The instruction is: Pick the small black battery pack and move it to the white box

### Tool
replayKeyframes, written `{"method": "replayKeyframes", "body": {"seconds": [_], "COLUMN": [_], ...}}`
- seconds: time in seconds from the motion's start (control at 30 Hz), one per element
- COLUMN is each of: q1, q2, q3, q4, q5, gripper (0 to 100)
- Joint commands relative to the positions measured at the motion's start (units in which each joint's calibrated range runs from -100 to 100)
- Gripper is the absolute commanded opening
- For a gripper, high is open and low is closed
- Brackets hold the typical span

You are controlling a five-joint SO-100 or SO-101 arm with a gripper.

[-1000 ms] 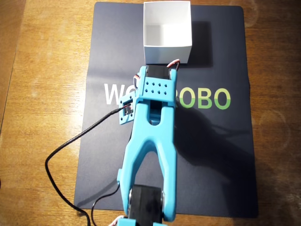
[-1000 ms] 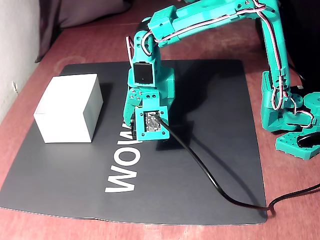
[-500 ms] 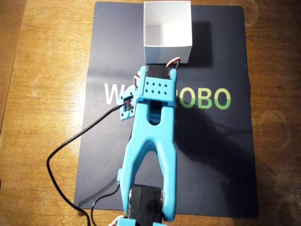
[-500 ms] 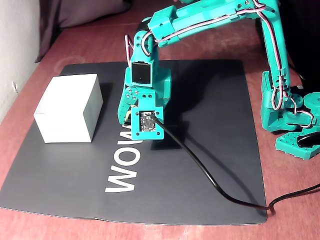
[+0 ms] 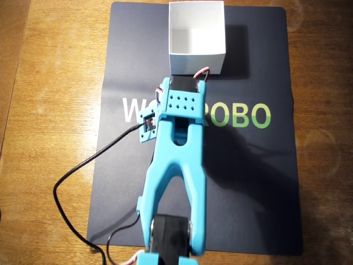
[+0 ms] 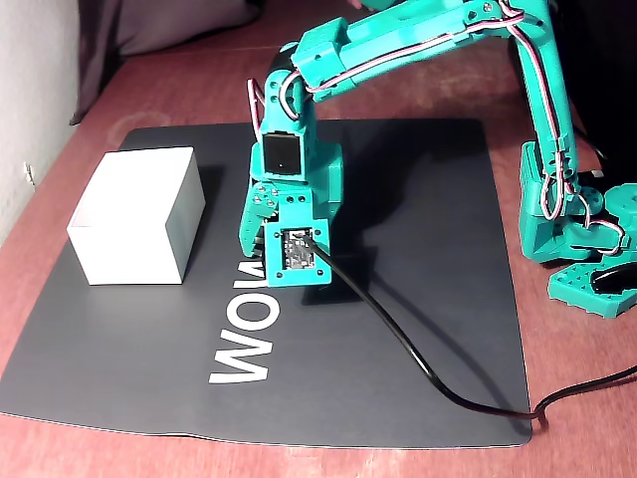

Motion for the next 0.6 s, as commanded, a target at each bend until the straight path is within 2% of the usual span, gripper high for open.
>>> {"method": "replayKeyframes", "body": {"seconds": [0.0, 0.23, 0.4, 0.57], "q1": [-0.6, -0.5, -0.5, -0.5], "q2": [0.8, 1.7, 1.1, 0.9], "q3": [-2.1, -2.6, -2.7, -2.7], "q4": [0.5, 1.9, 1.7, 1.9], "q5": [0.2, 0.0, 0.2, 0.2], "gripper": [26, 26, 14, 14]}}
